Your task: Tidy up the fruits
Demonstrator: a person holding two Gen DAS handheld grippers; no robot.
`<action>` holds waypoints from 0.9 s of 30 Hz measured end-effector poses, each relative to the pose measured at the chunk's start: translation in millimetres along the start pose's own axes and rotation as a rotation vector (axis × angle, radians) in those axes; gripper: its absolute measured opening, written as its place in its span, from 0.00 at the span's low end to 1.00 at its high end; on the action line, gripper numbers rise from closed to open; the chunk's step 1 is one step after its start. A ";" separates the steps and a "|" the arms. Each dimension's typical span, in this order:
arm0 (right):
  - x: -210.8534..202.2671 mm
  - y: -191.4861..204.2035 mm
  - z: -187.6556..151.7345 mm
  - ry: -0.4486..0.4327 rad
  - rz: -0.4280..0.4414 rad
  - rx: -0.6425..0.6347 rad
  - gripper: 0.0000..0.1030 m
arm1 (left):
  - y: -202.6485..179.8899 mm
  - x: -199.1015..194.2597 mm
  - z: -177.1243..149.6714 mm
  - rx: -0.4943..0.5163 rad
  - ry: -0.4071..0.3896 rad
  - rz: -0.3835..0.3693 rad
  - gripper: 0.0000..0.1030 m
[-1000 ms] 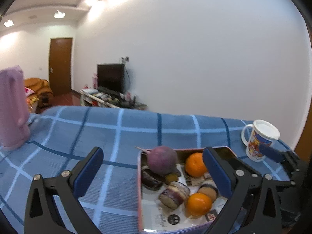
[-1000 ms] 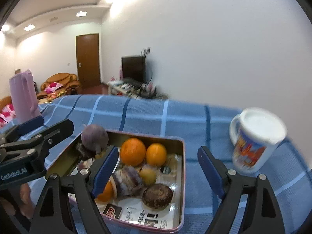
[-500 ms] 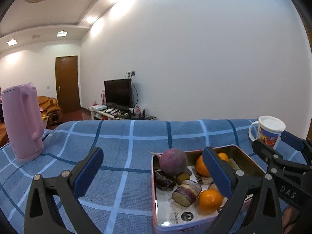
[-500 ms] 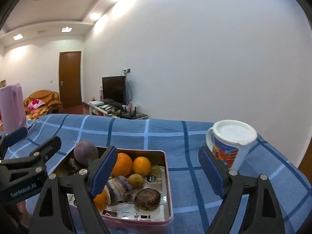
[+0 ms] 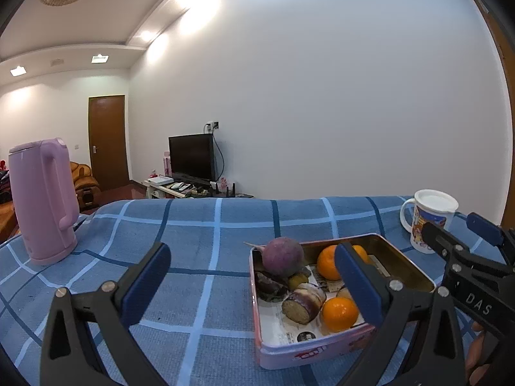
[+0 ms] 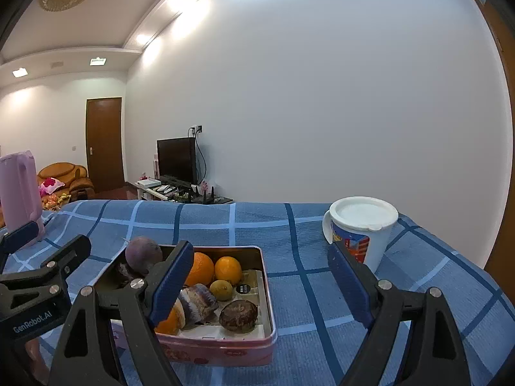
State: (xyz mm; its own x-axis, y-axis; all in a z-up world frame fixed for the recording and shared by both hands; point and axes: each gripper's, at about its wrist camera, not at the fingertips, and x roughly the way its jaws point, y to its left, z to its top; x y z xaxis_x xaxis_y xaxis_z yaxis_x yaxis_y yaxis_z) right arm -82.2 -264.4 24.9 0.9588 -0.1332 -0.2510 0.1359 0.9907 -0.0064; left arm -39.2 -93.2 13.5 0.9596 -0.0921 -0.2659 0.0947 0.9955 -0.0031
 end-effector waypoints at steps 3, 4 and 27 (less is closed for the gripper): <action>-4.9 -0.9 -0.2 -0.013 -0.017 0.005 0.84 | -0.2 -2.1 -0.3 0.001 -0.003 -0.002 1.00; -6.5 -1.2 -0.2 -0.019 -0.022 0.007 0.84 | -0.5 -2.6 -0.5 0.003 -0.003 -0.002 1.00; -12.1 -3.9 1.0 -0.041 -0.039 0.012 0.84 | -1.9 -2.6 -1.2 0.009 0.008 0.010 1.00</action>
State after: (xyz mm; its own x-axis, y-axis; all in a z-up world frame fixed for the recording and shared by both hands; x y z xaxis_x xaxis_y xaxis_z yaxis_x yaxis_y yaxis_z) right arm -94.1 -266.7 28.9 0.9620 -0.1731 -0.2112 0.1762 0.9843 -0.0041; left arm -42.1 -94.8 13.1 0.9583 -0.0818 -0.2737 0.0874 0.9961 0.0085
